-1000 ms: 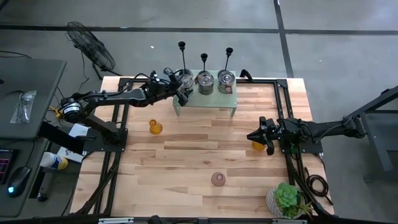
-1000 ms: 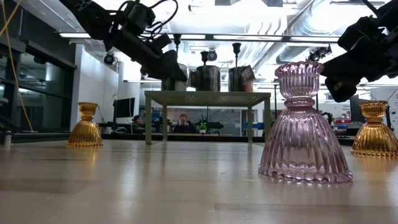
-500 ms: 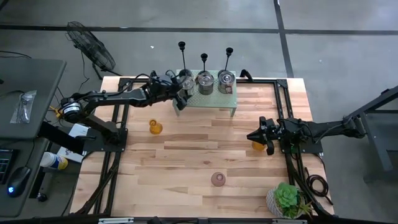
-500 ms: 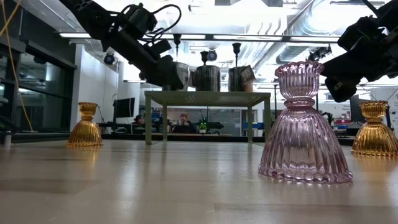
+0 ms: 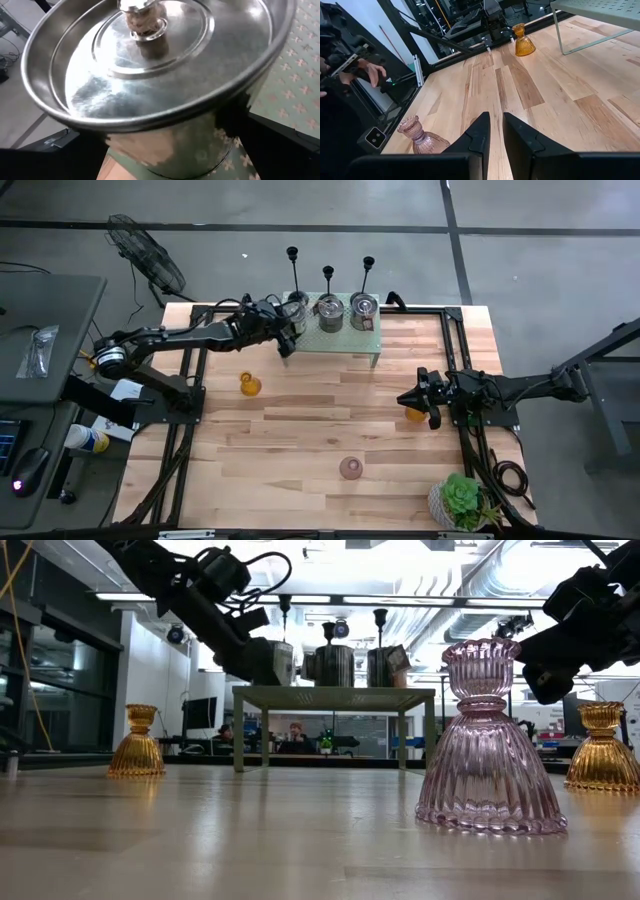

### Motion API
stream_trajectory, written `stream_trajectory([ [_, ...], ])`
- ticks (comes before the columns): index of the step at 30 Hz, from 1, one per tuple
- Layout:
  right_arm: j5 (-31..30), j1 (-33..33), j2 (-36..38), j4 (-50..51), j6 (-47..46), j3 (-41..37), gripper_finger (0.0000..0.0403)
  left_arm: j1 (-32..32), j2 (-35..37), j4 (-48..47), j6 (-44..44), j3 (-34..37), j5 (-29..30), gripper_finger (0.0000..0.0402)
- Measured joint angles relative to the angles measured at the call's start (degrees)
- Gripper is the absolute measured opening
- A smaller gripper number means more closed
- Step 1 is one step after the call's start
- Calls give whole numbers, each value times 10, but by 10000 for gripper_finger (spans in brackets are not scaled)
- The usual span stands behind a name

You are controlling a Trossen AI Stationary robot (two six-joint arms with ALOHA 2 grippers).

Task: Pick & Place candle stick holders
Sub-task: Put the scented candle on the shelf

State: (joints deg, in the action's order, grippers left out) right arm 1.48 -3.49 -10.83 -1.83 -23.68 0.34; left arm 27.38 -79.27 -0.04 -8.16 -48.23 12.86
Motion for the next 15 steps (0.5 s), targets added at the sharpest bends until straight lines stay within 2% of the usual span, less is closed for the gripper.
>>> stream_trajectory([
  [6,0,0,0,0,0,0,44,0,16,-24,-21,0,-7,397],
  [15,0,0,0,0,0,0,44,0,16,31,-32,2,-26,397],
])
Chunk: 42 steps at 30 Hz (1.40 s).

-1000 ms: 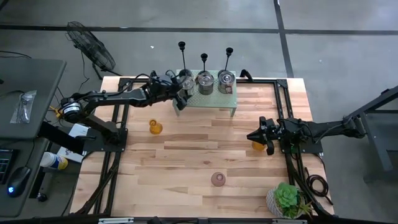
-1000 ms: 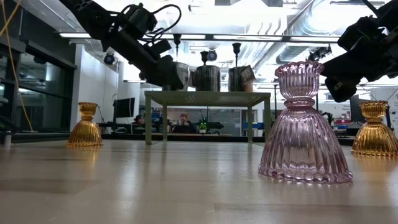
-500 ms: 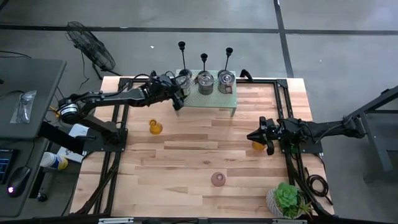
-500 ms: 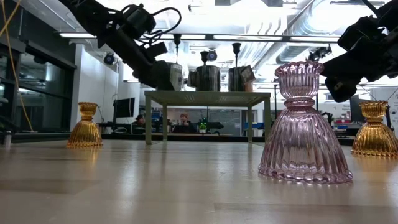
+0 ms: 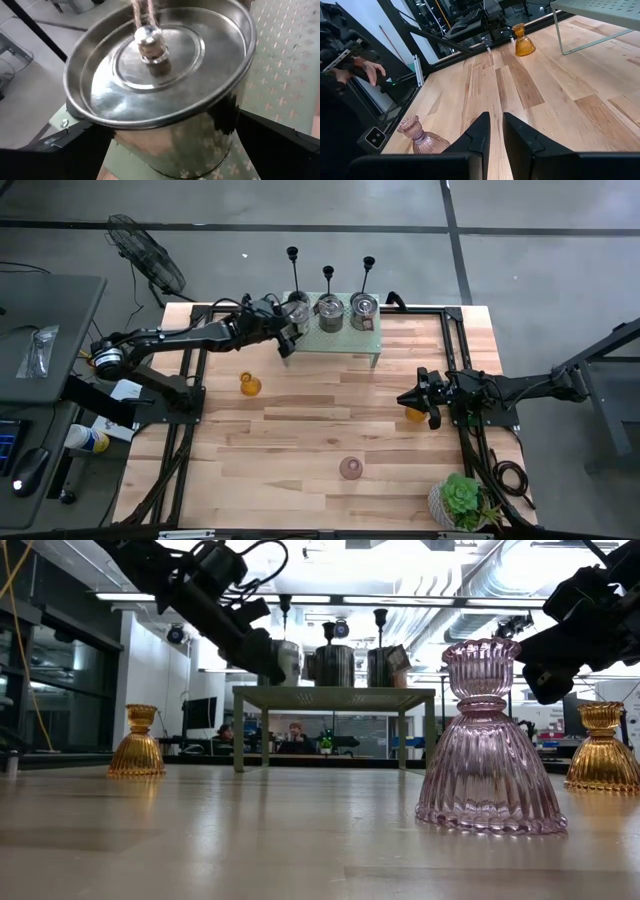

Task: Pick & Place candle stick holders
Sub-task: Put the scented candle on the shelf

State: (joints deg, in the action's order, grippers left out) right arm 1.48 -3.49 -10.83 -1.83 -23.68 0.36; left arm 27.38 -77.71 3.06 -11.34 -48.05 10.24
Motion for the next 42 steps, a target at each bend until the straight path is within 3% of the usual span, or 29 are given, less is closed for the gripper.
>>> stream_trajectory([
  [16,0,0,0,0,0,0,44,0,1,48,17,0,-54,400],
  [24,0,0,0,0,0,0,44,3,8,69,18,0,-52,400],
  [37,0,0,0,0,0,0,44,27,49,108,21,-1,-55,400],
  [42,0,0,0,0,0,0,44,26,79,109,24,-1,-97,400],
])
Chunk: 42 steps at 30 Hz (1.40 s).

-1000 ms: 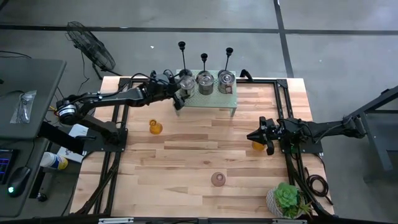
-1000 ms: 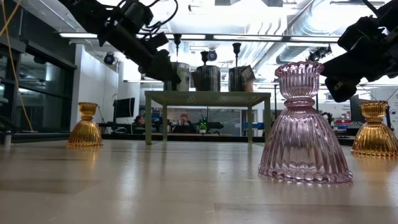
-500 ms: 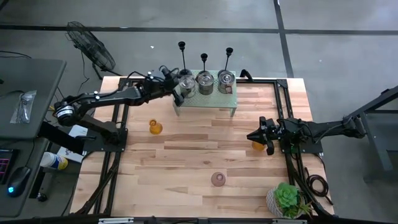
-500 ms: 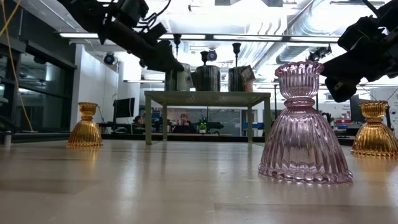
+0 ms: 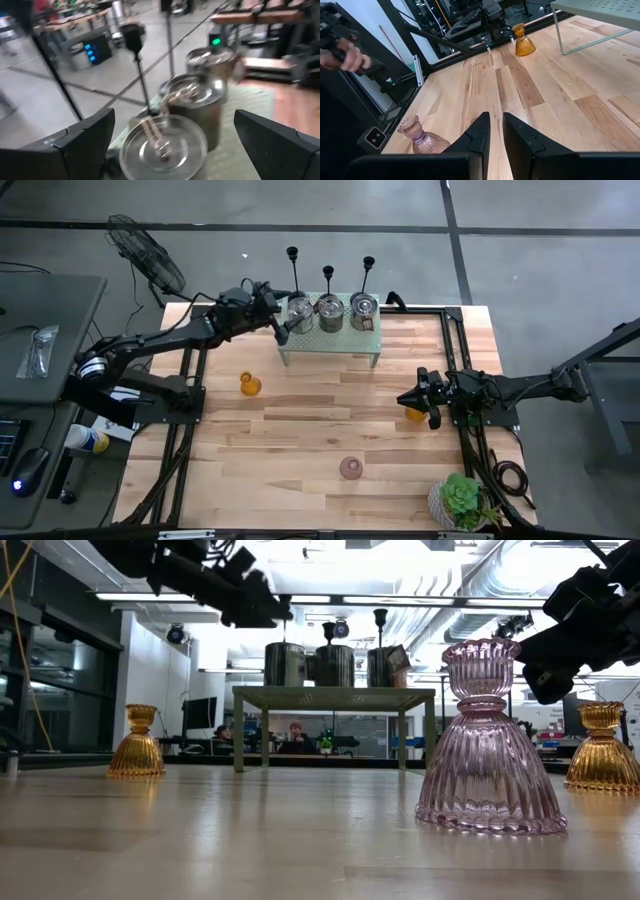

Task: Pick & Place candle stick holders
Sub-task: Put the scented candle on the shelf

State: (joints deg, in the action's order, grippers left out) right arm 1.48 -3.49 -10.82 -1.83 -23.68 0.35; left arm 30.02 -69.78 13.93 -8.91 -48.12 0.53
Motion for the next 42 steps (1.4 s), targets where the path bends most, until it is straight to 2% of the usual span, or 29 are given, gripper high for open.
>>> stream_trajectory([
  [5,0,0,0,0,0,0,44,0,30,-19,1,0,-88,386],
  [12,0,0,0,0,0,0,44,0,33,-120,1,0,-196,292],
  [19,0,0,0,0,0,0,44,0,18,-168,-12,0,-195,188],
  [25,0,0,0,0,0,0,44,0,-21,-166,-12,0,-193,129],
  [33,0,0,0,0,0,0,44,0,-53,-137,-8,0,-149,89],
  [42,0,0,0,0,0,0,44,0,-54,-124,2,0,-91,78],
])
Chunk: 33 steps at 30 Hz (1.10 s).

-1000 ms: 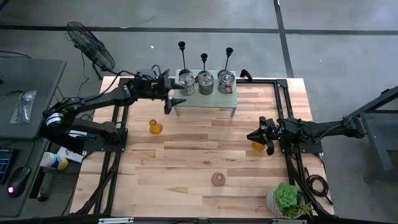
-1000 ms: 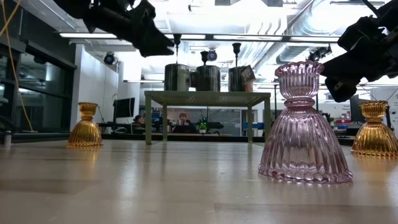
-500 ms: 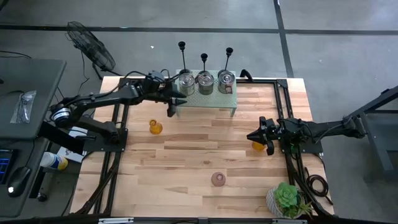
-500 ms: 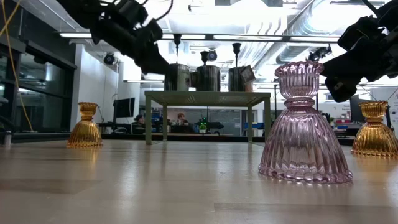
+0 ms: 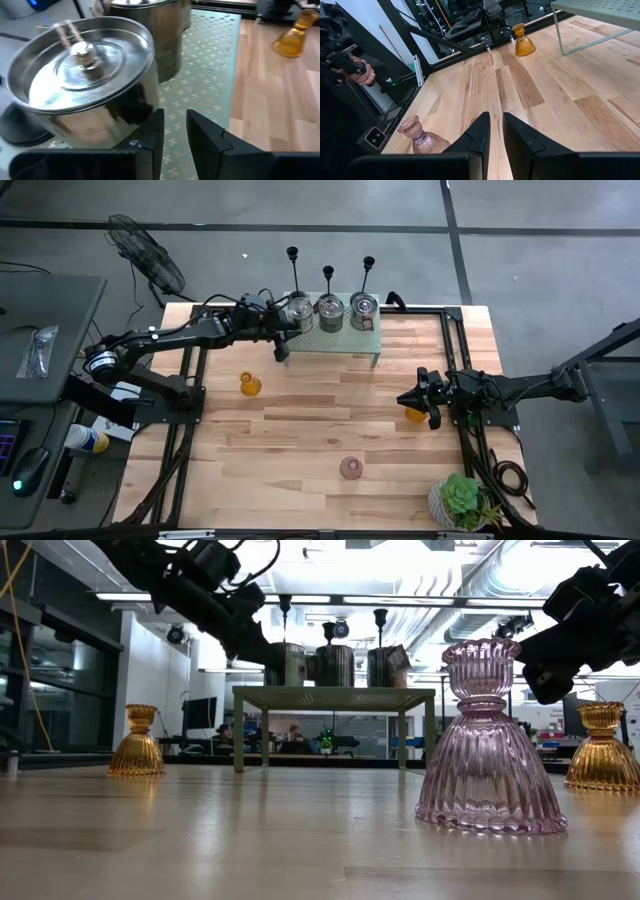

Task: Pick & Place candle stick holders
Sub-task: Put the scented candle on the shelf, then put the left orange glass candle holder on the shelf

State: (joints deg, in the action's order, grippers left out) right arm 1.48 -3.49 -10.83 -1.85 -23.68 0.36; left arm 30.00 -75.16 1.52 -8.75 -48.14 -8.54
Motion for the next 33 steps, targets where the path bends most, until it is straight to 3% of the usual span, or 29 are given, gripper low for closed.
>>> stream_trajectory([
  [13,0,0,0,0,0,0,44,0,0,0,15,0,87,78],
  [19,0,0,0,0,0,0,44,0,0,-2,16,0,86,78],
  [22,0,0,0,0,0,0,44,0,2,-11,17,0,55,78],
  [33,0,0,0,0,0,0,44,0,135,-199,17,0,29,78],
])
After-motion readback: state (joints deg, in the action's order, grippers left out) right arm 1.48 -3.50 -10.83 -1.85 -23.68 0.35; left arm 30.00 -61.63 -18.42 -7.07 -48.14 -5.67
